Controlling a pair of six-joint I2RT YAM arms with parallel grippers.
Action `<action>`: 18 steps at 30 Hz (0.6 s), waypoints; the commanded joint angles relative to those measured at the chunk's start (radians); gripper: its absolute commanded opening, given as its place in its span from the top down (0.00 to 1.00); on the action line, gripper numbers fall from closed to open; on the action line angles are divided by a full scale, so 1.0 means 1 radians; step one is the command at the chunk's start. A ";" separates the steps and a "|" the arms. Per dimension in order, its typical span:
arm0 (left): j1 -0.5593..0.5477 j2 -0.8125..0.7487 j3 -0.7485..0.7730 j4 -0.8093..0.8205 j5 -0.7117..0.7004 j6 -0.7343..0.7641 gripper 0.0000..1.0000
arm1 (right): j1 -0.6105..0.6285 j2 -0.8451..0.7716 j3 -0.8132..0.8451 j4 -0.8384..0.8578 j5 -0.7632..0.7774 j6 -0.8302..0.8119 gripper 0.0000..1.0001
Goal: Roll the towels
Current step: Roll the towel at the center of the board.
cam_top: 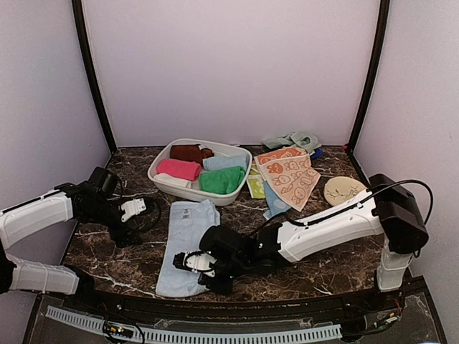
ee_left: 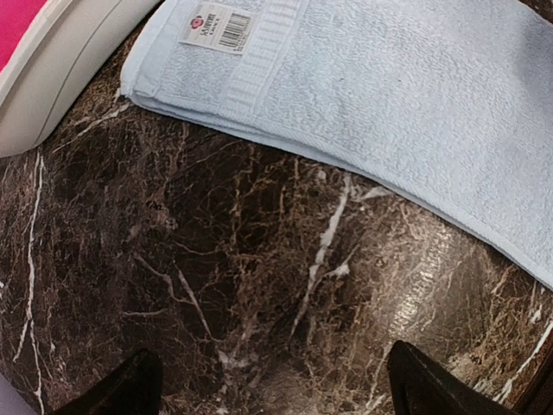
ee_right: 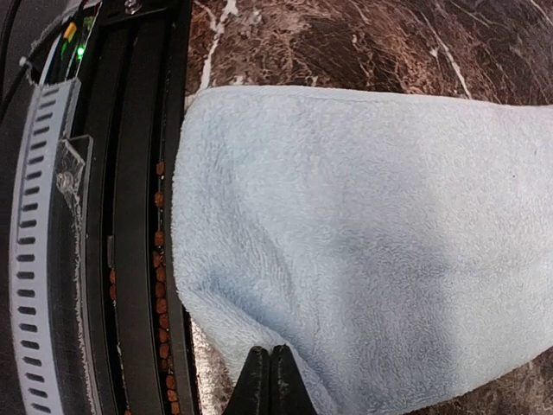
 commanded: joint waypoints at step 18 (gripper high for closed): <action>-0.283 0.057 0.127 -0.192 0.379 -0.017 0.10 | -0.255 0.063 -0.030 0.147 -0.457 0.436 1.00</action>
